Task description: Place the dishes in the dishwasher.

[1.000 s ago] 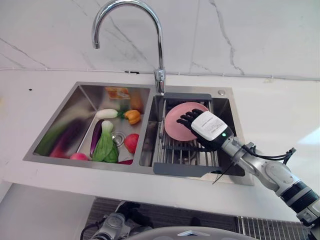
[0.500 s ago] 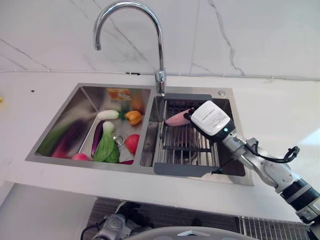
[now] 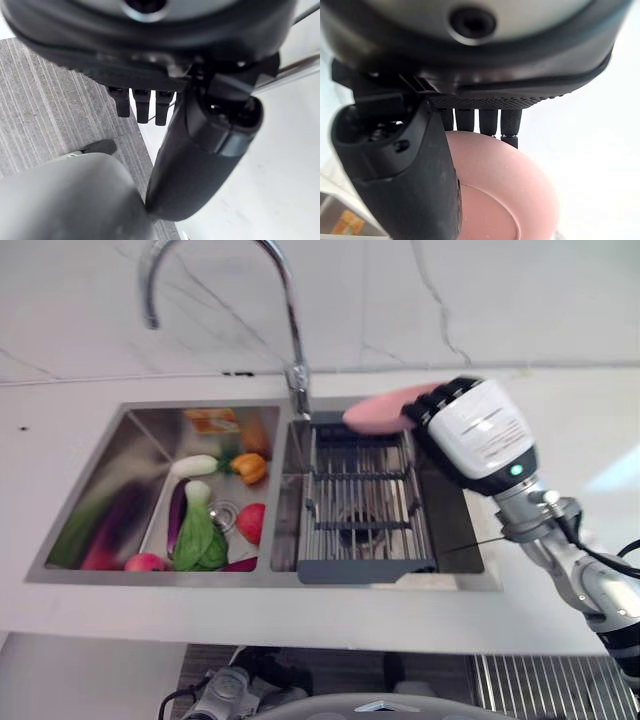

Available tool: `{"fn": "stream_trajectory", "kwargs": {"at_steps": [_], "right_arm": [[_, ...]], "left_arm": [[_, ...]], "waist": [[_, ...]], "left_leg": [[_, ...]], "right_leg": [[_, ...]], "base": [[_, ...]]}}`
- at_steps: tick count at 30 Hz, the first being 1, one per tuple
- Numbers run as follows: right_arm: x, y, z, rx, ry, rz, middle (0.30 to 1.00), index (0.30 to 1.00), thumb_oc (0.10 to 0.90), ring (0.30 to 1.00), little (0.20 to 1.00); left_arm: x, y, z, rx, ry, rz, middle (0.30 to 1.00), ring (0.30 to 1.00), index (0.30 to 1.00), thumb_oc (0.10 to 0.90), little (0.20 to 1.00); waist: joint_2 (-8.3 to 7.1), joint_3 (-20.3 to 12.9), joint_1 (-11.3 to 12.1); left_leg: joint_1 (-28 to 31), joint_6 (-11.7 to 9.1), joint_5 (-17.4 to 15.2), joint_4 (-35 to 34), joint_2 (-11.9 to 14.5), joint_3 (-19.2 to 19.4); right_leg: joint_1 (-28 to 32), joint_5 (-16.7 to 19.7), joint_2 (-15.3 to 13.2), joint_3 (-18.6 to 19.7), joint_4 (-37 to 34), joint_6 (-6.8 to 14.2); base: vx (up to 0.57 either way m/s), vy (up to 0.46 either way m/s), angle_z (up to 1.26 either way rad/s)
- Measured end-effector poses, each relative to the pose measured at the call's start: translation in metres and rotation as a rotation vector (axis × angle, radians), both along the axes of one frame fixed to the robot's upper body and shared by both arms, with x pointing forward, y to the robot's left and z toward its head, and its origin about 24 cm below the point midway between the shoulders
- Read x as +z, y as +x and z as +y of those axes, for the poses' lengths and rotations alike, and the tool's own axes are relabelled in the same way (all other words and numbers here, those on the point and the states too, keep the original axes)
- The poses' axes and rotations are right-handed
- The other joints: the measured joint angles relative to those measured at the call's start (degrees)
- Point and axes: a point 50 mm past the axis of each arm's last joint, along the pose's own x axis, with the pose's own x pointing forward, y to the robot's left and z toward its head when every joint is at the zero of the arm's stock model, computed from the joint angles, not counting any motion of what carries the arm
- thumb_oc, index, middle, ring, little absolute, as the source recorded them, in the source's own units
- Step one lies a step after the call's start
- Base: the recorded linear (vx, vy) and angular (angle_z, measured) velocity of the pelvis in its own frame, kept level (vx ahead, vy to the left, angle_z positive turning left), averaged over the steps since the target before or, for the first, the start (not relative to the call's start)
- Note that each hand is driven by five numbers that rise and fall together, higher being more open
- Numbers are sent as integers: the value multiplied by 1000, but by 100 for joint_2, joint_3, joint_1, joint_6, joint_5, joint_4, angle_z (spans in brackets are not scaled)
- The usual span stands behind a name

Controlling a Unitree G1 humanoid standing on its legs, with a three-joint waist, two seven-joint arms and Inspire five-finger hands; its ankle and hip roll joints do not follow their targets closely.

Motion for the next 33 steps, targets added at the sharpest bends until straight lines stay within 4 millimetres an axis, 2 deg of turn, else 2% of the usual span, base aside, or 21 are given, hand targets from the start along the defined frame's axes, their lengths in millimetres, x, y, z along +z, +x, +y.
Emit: {"fn": "stream_trajectory", "kwargs": {"at_steps": [2, 5, 7, 11, 12, 15, 17, 18, 19, 22, 23, 24, 25, 26, 27, 28, 29, 30, 31, 32, 33], "right_arm": [[8, -2, 2, -2, 28, -35, 300, 300, 400, 300, 300], [6, -3, 1, -4, 47, -24, 300, 300, 400, 300, 300], [-9, 4, -8, -61, 85, 40, 300, 300, 400, 300, 300], [-2, 7, -6, -68, 111, 7, 300, 300, 400, 300, 300], [1, 5, 1, -32, 118, -10, 300, 300, 400, 300, 300], [4, 4, 8, 0, 140, -24, 300, 300, 400, 300, 300], [3, -3, -1, -32, 152, -37, 300, 300, 400, 300, 300], [8, -4, -8, -58, 156, -66, 300, 300, 400, 300, 300], [18, -9, -28, -143, 147, -126, 300, 300, 400, 300, 300], [14, -19, -55, -282, 169, -146, 300, 300, 400, 300, 300], [8, -18, -61, -326, 170, -119, 300, 300, 400, 300, 300], [8, -18, -61, -326, 170, -119, 300, 300, 400, 300, 300], [-14, -30, -66, -345, 173, -64, 300, 300, 400, 300, 300], [-14, -30, -66, -345, 173, -64, 300, 300, 400, 300, 300], [-40, -38, -64, -350, 200, 44, 300, 300, 400, 300, 300], [-40, -38, -64, -350, 200, 44, 300, 300, 400, 300, 300], [-49, -40, -51, -271, 193, 106, 300, 300, 400, 300, 300], [-49, -40, -51, -271, 193, 106, 300, 300, 400, 300, 300], [-35, -43, -41, -188, 160, 70, 300, 300, 400, 300, 300], [-25, -51, -45, -185, 154, 29, 300, 300, 400, 300, 300], [-25, -51, -45, -185, 154, 29, 300, 300, 400, 300, 300]], "left_arm": [[3, 6, 13, 43, 42, -13, 900, 900, 900, 800, 900], [4, 8, 29, 125, 110, -1, 900, 900, 900, 800, 900], [4, 9, 31, 156, 125, 1, 900, 900, 900, 800, 900], [12, 28, 35, 159, 145, -52, 900, 900, 900, 800, 900], [15, 35, 36, 168, 141, -80, 900, 900, 900, 800, 900], [22, 48, 37, 158, 142, -136, 900, 900, 900, 800, 900], [22, 46, 38, 167, 134, -148, 900, 900, 900, 800, 900], [21, 47, 34, 166, 124, -145, 900, 900, 900, 800, 900], [15, 44, 13, 160, 76, -123, 900, 900, 900, 800, 900], [11, 41, 3, 168, 52, -105, 900, 900, 900, 800, 900], [15, 41, 23, 253, 68, -115, 900, 900, 900, 800, 900], [15, 41, 23, 253, 68, -115, 900, 900, 900, 800, 900], [10, 30, 25, 232, 101, -87, 900, 900, 900, 800, 900], [10, 30, 25, 232, 101, -87, 900, 900, 900, 800, 900], [12, 25, 41, 445, 61, -117, 900, 900, 900, 800, 900], [12, 25, 41, 445, 61, -117, 900, 900, 900, 800, 900], [-1, -16, 52, 558, 108, 41, 900, 900, 900, 800, 900], [-1, -16, 52, 558, 108, 41, 900, 900, 900, 800, 900], [-12, -61, 49, 573, 139, 222, 900, 900, 900, 800, 900], [-18, -102, 39, 566, 157, 367, 900, 900, 900, 800, 900], [-18, -102, 39, 566, 157, 367, 900, 900, 900, 800, 900]], "waist": [[-225, 191, -35], [-560, 471, -236], [-371, 510, -114], [-563, 461, 630], [-589, 460, 918], [-684, 496, 1332], [-1113, 186, 1327], [-1062, 143, 1258], [-546, 58, 1042], [-284, 77, 712], [-736, 275, 805], [-736, 275, 805], [-542, 220, 683], [-542, 220, 683], [-878, 414, 641], [-878, 414, 641], [-988, 471, 540], [-988, 471, 540], [-782, 406, 440], [-442, 325, -93], [-442, 325, -93]], "left_leg": [[-47, 34, 5, 0, -57, 563], [-95, 206, 28, 65, -37, 1096], [-67, 258, 69, 135, 318, 1279], [-401, 97, 197, 487, 645, 1447], [-572, 93, 201, 775, 912, 1406], [-1442, 328, 320, 2673, 1596, 866], [-1796, -21, 113, 2094, 906, 778], [-1755, 120, 294, 1426, 594, 834], [-1720, 712, 1449, 779, 351, 933], [-1564, 789, 1281, 584, 519, 1269], [-1489, 535, 1374, 656, 500, 1394], [-1489, 535, 1374, 656, 500, 1394], [-1801, 49, 1546, 1066, 606, 183], [-1801, 49, 1546, 1066, 606, 183], [-1685, -1073, 1690, 1325, 235, -1668], [-1685, -1073, 1690, 1325, 235, -1668], [-1073, -1088, 277, 2669, -112, -2223], [-1073, -1088, 277, 2669, -112, -2223], [-173, -945, -516, 2875, -31, -1702], [415, -517, -888, 2217, 230, -1045], [415, -517, -888, 2217, 230, -1045]], "right_leg": [[-365, 260, 42, 116, 90, 171], [-435, 741, -83, -415, -262, 420], [-530, -370, -65, -993, 1608, 212], [-131, -910, -928, -1063, 3443, 682], [630, -395, -894, -845, 2237, 654], [1055, -601, -358, -700, 1609, 390], [1237, -608, -673, -652, 932, 382], [1238, -606, -682, -652, 910, 385], [1198, -628, -347, -728, 1180, 419], [957, -1331, -93, -773, 1763, 332], [661, -1282, 172, -779, 810, -317], [661, -1282, 172, -779, 810, -317], [720, -922, 443, -1231, 753, -859], [720, -922, 443, -1231, 753, -859], [526, -732, 87, -1078, 983, -942], [526, -732, 87, -1078, 983, -942], [747, -537, -97, -687, 652, -657], [747, -537, -97, -687, 652, -657], [800, -503, -72, -389, 280, -568], [550, -362, 134, -295, 221, -491], [550, -362, 134, -295, 221, -491]], "base": [[-189, 76, -144], [-292, 22, -92], [-307, -67, -37], [-405, -217, -26], [-588, -398, -18], [-479, -212, -41], [-498, -184, -28], [-502, -173, 13], [-337, -106, 15], [-231, -70, 70], [-496, -122, -37], [-774, -179, 3], [-277, -56, 39], [-447, -61, 46], [-170, -5, 7], [-214, 11, -56], [-45, 16, -62], [-54, 52, -175], [-3, 55, -136], [-3, 55, -136], [20, 94, -37]]}}
